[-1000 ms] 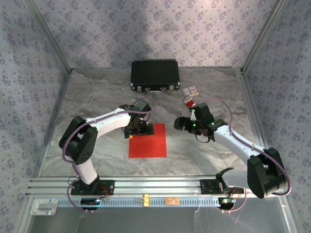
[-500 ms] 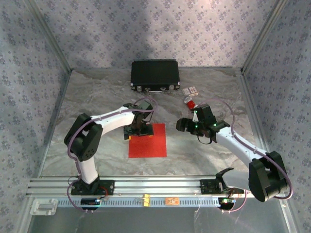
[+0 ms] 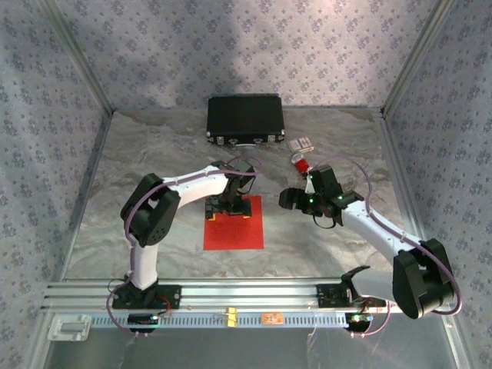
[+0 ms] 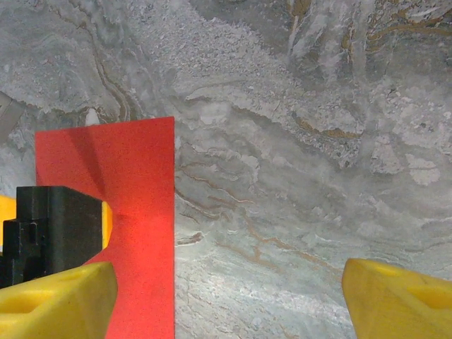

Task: Fold a paper plane with a square sheet of paper (pick it up from the middle)
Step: First fold the square sheet of paper in half at the center of the table.

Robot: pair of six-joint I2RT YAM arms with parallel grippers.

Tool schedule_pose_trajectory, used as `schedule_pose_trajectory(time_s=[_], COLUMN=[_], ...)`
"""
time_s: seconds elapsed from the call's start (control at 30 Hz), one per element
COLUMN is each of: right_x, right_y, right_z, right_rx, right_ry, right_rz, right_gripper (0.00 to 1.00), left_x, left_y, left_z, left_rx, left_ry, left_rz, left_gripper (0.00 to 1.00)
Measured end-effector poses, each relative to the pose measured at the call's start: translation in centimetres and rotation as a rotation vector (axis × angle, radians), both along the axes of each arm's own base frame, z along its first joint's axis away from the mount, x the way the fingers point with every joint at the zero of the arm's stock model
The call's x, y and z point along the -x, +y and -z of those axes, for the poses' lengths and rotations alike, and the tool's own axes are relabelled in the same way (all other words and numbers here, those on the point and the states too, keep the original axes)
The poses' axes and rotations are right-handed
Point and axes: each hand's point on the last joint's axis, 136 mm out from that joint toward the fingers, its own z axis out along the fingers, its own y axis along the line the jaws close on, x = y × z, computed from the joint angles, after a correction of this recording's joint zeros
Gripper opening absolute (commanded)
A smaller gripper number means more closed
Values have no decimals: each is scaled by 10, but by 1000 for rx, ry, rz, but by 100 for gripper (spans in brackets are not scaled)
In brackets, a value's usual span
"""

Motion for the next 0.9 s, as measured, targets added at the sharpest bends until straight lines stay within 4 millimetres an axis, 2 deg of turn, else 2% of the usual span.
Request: schedule_pose_trajectory(time_s=[0.3, 0.4, 0.67, 0.9], right_x=[1, 2, 2, 2], right_y=[-1, -1, -1, -1], right_z=[10, 12, 13, 13], right_rx=[13, 17, 19, 21], right_ry=[30, 39, 37, 38], right_rz=[-4, -12, -19, -22], right_gripper=[85, 85, 85, 85], left_x=[8, 6, 4, 4], left_y=[-2, -7, -12, -13], left_z=[5, 1, -2, 4], left_rx=[-26, -19, -9, -6], left_ry=[26, 18, 8, 17], left_rz=[27, 34, 56, 55], left_gripper=[100, 100, 100, 100])
